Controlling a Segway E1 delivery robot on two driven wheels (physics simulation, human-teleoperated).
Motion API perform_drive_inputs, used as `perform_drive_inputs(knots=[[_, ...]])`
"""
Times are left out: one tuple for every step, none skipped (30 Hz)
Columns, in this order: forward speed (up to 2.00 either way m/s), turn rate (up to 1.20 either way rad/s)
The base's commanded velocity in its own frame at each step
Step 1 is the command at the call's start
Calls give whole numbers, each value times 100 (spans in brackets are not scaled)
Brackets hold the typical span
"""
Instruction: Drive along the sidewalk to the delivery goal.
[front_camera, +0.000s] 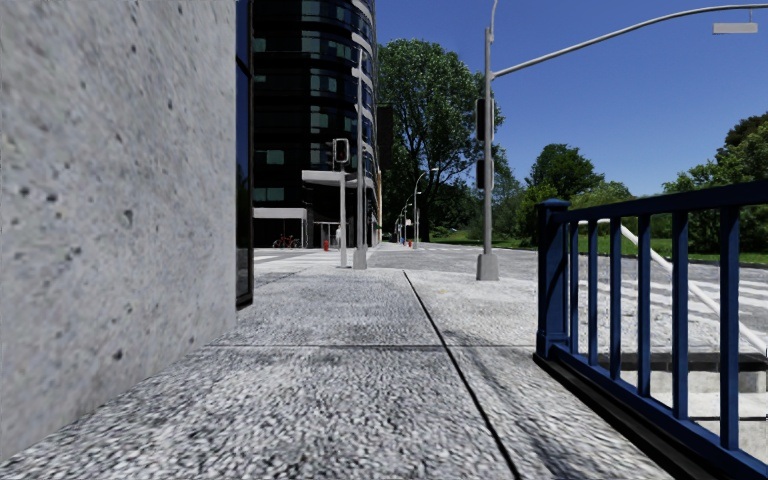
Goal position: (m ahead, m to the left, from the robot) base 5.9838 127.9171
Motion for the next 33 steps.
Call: perform_drive_inputs(knots=[[97, 0], [97, 0], [98, 0], [98, 0], [98, 0], [98, 0], [98, 0], [98, 0], [98, 0], [98, 0], [98, 0], [98, 0], [98, 0], [98, 0], [98, 0], [98, 0], [98, 0], [98, 0], [98, 0], [98, 0], [98, 0], [98, 0], [98, 0], [98, 0], [98, 0], [98, 0], [98, 0], [98, 0], [98, 0], [98, 0], [98, 0], [98, 0], [98, 0]])
